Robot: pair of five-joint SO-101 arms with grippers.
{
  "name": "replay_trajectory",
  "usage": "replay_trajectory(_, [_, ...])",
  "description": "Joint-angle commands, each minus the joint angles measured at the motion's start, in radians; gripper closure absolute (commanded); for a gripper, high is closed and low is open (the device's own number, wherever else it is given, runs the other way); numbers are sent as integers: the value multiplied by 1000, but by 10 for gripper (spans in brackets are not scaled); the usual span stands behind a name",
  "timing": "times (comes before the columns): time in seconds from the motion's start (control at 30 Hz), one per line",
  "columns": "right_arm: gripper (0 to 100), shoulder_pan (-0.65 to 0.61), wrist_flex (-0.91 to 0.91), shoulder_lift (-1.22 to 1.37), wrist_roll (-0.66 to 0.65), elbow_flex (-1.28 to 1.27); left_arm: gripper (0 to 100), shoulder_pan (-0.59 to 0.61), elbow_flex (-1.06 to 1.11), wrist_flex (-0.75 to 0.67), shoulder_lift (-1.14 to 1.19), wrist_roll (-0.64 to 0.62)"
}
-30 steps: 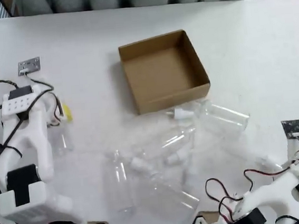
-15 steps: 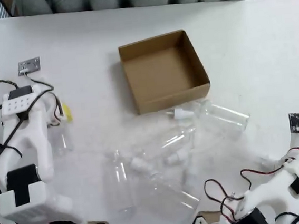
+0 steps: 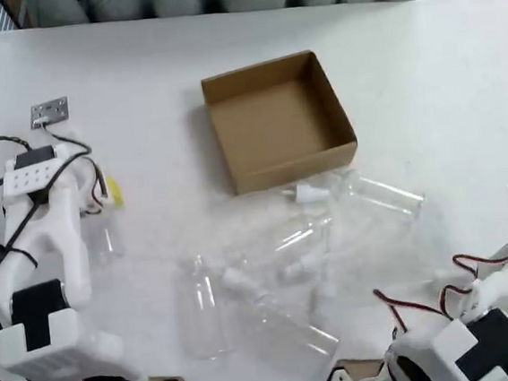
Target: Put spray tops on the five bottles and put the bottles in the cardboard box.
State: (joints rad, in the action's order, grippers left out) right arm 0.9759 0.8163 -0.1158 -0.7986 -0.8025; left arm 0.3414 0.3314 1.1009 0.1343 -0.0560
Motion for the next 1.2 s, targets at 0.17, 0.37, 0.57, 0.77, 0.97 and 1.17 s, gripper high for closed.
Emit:
replay_trajectory(0.17, [983,4,225,-101,5,98,977,13,-9,-23,-61,-5])
replay_trajectory(0.37, [983,39,263,-157,-26,-3,977,13,-9,-23,-61,-5])
replay_trajectory(0.57, [983,1,179,-188,-29,-100,977,13,-9,-23,-61,-5])
replay_trajectory(0.77, [983,-96,-13,-196,153,-127,977,13,3,-25,-62,-5])
replay_trajectory(0.97, [983,-248,-8,-188,239,-94,977,13,11,-25,-67,-5])
replay_trajectory(1.17, [983,-298,147,-197,342,34,977,13,11,-25,-67,-5])
